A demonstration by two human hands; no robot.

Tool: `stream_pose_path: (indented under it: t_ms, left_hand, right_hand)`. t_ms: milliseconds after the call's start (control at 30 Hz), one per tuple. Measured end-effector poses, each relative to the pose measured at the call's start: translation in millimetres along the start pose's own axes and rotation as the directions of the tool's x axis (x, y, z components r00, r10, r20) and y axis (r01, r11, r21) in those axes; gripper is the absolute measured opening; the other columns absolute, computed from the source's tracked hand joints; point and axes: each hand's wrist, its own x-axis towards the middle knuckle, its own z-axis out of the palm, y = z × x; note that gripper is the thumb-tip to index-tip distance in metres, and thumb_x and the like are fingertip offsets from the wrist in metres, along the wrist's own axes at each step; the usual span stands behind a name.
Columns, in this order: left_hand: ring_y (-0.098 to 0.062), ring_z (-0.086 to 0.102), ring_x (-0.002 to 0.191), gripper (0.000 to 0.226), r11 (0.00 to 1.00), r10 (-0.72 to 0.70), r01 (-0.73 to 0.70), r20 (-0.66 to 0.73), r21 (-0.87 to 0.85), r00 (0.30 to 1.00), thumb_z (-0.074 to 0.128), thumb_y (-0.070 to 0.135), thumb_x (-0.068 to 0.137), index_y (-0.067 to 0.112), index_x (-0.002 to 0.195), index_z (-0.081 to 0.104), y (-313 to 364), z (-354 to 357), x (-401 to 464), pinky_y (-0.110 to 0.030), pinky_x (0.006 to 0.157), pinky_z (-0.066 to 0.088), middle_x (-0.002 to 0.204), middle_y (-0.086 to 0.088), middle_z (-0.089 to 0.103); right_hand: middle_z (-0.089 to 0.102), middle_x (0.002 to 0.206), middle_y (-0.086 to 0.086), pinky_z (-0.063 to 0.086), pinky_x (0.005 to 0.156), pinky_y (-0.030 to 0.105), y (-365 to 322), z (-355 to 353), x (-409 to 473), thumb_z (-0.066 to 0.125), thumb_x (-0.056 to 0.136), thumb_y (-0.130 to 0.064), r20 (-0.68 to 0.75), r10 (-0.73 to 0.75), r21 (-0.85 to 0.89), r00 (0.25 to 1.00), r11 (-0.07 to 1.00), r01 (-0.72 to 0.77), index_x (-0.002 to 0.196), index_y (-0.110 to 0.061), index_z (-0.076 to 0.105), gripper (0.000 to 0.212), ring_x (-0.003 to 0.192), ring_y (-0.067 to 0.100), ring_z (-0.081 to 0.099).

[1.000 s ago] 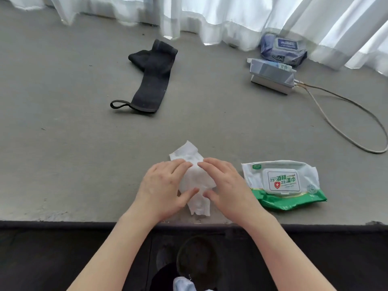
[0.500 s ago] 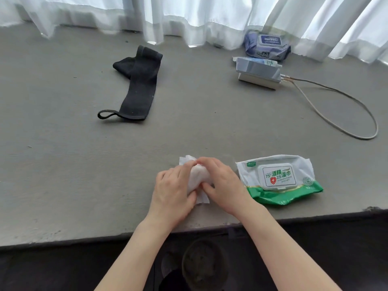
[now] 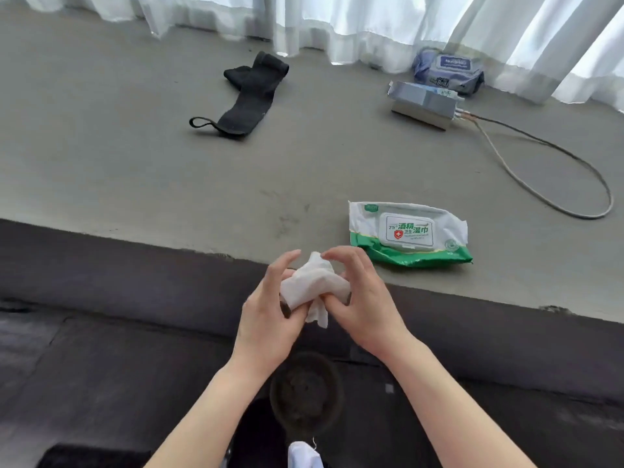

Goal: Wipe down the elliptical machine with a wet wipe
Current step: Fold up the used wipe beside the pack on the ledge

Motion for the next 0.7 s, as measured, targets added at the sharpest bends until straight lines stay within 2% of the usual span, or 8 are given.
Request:
stream_pose_path:
  t_ms: [100, 200, 300, 367, 433, 533, 633, 700]
  left_hand:
    - [-0.005, 0.064, 0.091, 0.078, 0.976, -0.185, 0.176, -0.062, -0.126, 0.981, 0.078, 0.0, 0.077, 0.049, 0.125, 0.042, -0.3, 16.8, -71.8, -0.014, 0.081, 0.049, 0.099, 0.011, 0.066]
    - [-0.009, 0.064, 0.099, 0.082, 0.94, -0.335, 0.331, -0.038, -0.08, 0.941, 0.076, 0.0, 0.078, 0.053, 0.128, 0.039, -8.6, 29.0, -139.4, -0.022, 0.089, 0.05, 0.105, 0.01, 0.066]
    - [-0.004, 0.063, 0.101, 0.068, 0.898, -0.439, 0.438, -0.051, -0.029, 0.897, 0.076, 0.009, 0.08, 0.053, 0.122, 0.047, -22.2, 37.9, -182.6, -0.03, 0.09, 0.051, 0.104, 0.022, 0.067]
    - [-0.003, 0.062, 0.099, 0.053, 0.884, -0.467, 0.467, -0.003, 0.015, 0.884, 0.076, 0.013, 0.081, 0.047, 0.116, 0.055, -35.4, 44.1, -198.6, -0.034, 0.088, 0.052, 0.105, 0.027, 0.064]
    - [-0.002, 0.062, 0.098, 0.046, 0.855, -0.519, 0.518, 0.065, 0.03, 0.853, 0.076, 0.015, 0.081, 0.044, 0.111, 0.057, -50.7, 51.2, -209.2, -0.034, 0.087, 0.053, 0.104, 0.029, 0.063]
    - [0.002, 0.062, 0.091, 0.045, 0.784, -0.618, 0.62, 0.132, 0.033, 0.775, 0.077, 0.017, 0.079, 0.052, 0.097, 0.055, -82.2, 66.0, -212.6, -0.032, 0.083, 0.053, 0.093, 0.026, 0.066]
    - [-0.001, 0.062, 0.086, 0.038, 0.72, -0.69, 0.69, 0.169, 0.069, 0.704, 0.076, 0.019, 0.08, 0.048, 0.093, 0.054, -120.4, 89.6, -205.5, -0.036, 0.083, 0.053, 0.086, 0.017, 0.068]
    - [-0.006, 0.063, 0.088, 0.039, 0.702, -0.708, 0.704, 0.219, 0.111, 0.671, 0.074, 0.017, 0.082, 0.045, 0.098, 0.052, -147.4, 107.1, -197.7, -0.041, 0.085, 0.053, 0.088, 0.014, 0.067]
  right_hand:
    - [0.054, 0.102, -0.021, 0.039, 0.072, 0.009, 10.4, 2.4, -48.6, 0.063, 0.076, -0.003, 0.162, 0.106, 0.036, 0.981, 0.993, -0.113, 0.112, -0.025, 0.051, 0.043, 0.081, -0.011, 0.05]
    - [0.059, 0.096, -0.019, 0.041, 0.064, 0.014, 23.3, 15.3, -99.7, 0.061, 0.078, -0.007, 0.314, 0.229, 0.051, 0.921, 0.965, -0.258, 0.104, -0.027, 0.052, 0.034, 0.071, -0.002, 0.053]
    - [0.066, 0.09, -0.014, 0.047, 0.066, 0.02, 41.5, 32.1, -140.8, 0.064, 0.078, -0.01, 0.425, 0.351, 0.068, 0.834, 0.907, -0.416, 0.093, -0.028, 0.059, 0.024, 0.071, 0.002, 0.056]
    - [0.068, 0.089, -0.012, 0.051, 0.07, 0.025, 56.7, 42.8, -158.4, 0.067, 0.078, -0.014, 0.48, 0.434, 0.034, 0.763, 0.86, -0.51, 0.09, -0.027, 0.064, 0.018, 0.073, 0.002, 0.058]
    - [0.067, 0.091, -0.012, 0.049, 0.068, 0.02, 71.9, 51.9, -170.8, 0.068, 0.078, -0.016, 0.512, 0.504, -0.021, 0.696, 0.817, -0.576, 0.091, -0.027, 0.066, 0.017, 0.077, 0.004, 0.059]
    - [0.058, 0.103, -0.013, 0.038, 0.064, 0.011, 95.8, 67.3, -181.8, 0.07, 0.08, -0.019, 0.528, 0.563, -0.099, 0.636, 0.784, -0.612, 0.097, -0.031, 0.062, 0.022, 0.08, 0.001, 0.053]
    - [0.059, 0.106, -0.009, 0.039, 0.068, 0.011, 128.1, 90.5, -184.3, 0.07, 0.081, -0.018, 0.507, 0.609, -0.121, 0.61, 0.751, -0.65, 0.1, -0.029, 0.061, 0.025, 0.087, 0.002, 0.053]
    - [0.06, 0.104, -0.006, 0.037, 0.064, 0.011, 152.8, 109.1, -182.3, 0.067, 0.082, -0.015, 0.461, 0.657, -0.157, 0.597, 0.722, -0.674, 0.097, -0.028, 0.06, 0.022, 0.083, 0.002, 0.052]
